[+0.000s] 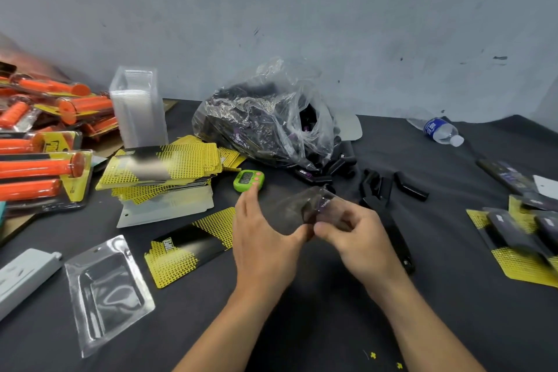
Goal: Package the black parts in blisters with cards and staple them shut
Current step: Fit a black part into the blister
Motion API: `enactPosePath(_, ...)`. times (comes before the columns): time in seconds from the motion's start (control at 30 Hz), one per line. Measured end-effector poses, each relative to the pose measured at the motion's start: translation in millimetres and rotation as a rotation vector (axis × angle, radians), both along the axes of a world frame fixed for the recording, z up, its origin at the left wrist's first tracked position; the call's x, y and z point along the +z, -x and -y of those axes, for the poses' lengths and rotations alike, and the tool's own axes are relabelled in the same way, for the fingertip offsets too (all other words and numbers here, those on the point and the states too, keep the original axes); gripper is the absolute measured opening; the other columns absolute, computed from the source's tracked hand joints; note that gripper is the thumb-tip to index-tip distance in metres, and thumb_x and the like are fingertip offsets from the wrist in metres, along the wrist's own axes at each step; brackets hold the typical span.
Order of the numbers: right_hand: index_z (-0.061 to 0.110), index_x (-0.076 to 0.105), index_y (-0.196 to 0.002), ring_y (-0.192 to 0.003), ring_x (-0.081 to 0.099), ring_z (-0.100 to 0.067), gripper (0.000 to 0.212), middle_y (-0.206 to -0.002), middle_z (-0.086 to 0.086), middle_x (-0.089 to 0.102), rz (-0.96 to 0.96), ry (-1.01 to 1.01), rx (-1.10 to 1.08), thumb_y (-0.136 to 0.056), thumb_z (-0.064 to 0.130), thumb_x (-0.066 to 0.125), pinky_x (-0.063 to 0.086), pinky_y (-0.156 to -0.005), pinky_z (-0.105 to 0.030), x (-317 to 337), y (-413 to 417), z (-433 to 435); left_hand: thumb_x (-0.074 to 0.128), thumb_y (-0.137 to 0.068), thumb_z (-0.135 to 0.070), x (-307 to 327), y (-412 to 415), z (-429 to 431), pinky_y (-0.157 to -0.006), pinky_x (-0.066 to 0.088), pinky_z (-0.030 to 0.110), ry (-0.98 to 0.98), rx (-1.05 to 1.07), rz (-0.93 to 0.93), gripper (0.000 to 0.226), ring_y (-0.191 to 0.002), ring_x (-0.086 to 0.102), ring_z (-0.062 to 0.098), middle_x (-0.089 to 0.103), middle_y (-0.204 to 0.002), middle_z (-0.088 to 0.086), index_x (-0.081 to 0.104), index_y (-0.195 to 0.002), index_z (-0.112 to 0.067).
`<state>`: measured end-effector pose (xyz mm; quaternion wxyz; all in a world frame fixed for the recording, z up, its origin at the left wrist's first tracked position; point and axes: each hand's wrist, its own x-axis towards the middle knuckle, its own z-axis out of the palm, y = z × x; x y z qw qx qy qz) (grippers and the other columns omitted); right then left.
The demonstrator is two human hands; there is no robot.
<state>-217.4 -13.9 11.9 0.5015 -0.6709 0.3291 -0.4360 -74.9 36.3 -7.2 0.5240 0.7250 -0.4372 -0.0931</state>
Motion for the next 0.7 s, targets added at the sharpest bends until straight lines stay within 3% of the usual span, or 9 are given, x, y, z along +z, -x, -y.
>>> enactPosePath(0.07,0.025,0.078,-0.108,-0.100,0.070,-0.005,0.033,-0.104,0.015,0.078,-0.197,0.275,-0.230,-0.084,0.002,0.078,0.053,-0.094,-0.026,-4.0,-5.7,-6.8,0.090,-0.074,-0.024,2.6,1.6,1.0,-0.088,0.049,0.013,0.046,-0.088,-0.074,0.070,-0.108,0.063,-0.003,0.058,-0.130,-0.019,0.052,-0.131,-0.038)
enactPosePath(0.17,0.018,0.075,-0.121,-0.112,0.061,-0.013,0.049,-0.117,0.006,0.073,-0.464,0.673,-0.440,-0.077,-0.003,0.080,0.050,-0.096,-0.034,-12.8,-12.6,-10.2,0.058,-0.079,0.017,8.9,1.4,4.3,-0.074,0.062,0.029,0.079,-0.386,-0.824,0.054,-0.105,0.075,0.023,0.077,-0.112,0.005,0.065,-0.121,-0.016)
enactPosePath(0.23,0.014,0.073,-0.126,-0.117,0.063,-0.023,0.053,-0.124,-0.003,0.073,-0.627,0.732,-0.462,-0.077,-0.006,0.077,0.051,-0.099,-0.041,-13.9,-17.4,-9.2,0.057,-0.065,0.003,11.5,-4.3,4.7,-0.084,0.061,0.039,0.066,-0.508,-1.215,0.061,-0.104,0.074,0.025,0.077,-0.114,0.010,0.065,-0.124,-0.009)
enactPosePath(0.27,0.014,0.069,-0.133,-0.123,0.061,-0.027,0.056,-0.133,-0.005,0.069,-0.719,0.685,-0.410,-0.080,-0.005,0.073,0.050,-0.104,-0.043,-14.6,-20.6,-9.6,0.064,-0.064,-0.008,11.1,-7.6,4.9,-0.089,0.058,0.041,0.046,-0.518,-1.266,0.059,-0.101,0.072,0.025,0.076,-0.114,0.010,0.067,-0.123,-0.010)
enactPosePath(0.37,0.019,0.042,-0.156,-0.142,0.043,-0.021,0.075,-0.156,-0.001,0.047,-0.892,0.529,-0.167,-0.086,0.002,0.061,0.034,-0.118,-0.036,-21.3,-25.7,-16.0,0.069,-0.089,-0.014,9.5,-12.7,6.6,-0.072,0.058,0.032,0.003,-0.416,-1.118,0.023,-0.085,0.073,0.018,0.076,-0.107,0.006,0.071,-0.112,-0.016)
enactPosePath(0.5,0.020,0.047,-0.153,-0.142,0.040,-0.016,0.067,-0.155,0.003,0.050,-0.859,0.545,-0.177,-0.088,0.008,0.056,0.025,-0.121,-0.028,-21.4,-18.0,-12.1,0.062,-0.087,0.017,2.9,-13.7,11.0,-0.064,0.055,0.029,-0.019,-0.337,-0.953,0.048,-0.084,0.071,0.019,0.074,-0.116,0.004,0.071,-0.119,-0.017)
enactPosePath(0.57,0.021,0.056,-0.147,-0.143,0.035,-0.013,0.059,-0.155,0.003,0.050,-0.764,0.512,-0.234,-0.089,0.009,0.058,0.016,-0.120,-0.017,-17.9,-14.8,-9.5,0.054,-0.082,0.025,1.3,-15.9,11.3,-0.063,0.054,0.026,-0.015,-0.358,-0.896,0.058,-0.089,0.071,0.019,0.075,-0.117,0.002,0.073,-0.116,-0.018)
enactPosePath(0.63,0.023,0.056,-0.148,-0.145,0.035,-0.008,0.059,-0.156,0.004,0.049,-0.687,0.447,-0.223,-0.090,0.007,0.058,0.008,-0.112,-0.002,-15.7,-11.3,-7.7,0.047,-0.076,0.030,0.8,-17.9,12.1,-0.070,0.058,0.025,-0.027,-0.362,-0.865,0.065,-0.099,0.074,0.016,0.078,-0.113,0.001,0.076,-0.111,-0.017)
enactPosePath(0.7,0.028,0.048,-0.154,-0.147,0.034,-0.005,0.066,-0.159,0.007,0.045,-0.698,0.399,-0.141,-0.092,0.008,0.057,0.011,-0.115,-0.006,-16.7,-9.3,-6.7,0.047,-0.075,0.029,0.0,-18.9,13.7,-0.084,0.058,0.029,-0.041,-0.318,-0.853,0.065,-0.106,0.073,0.014,0.079,-0.109,-0.001,0.077,-0.110,-0.016)
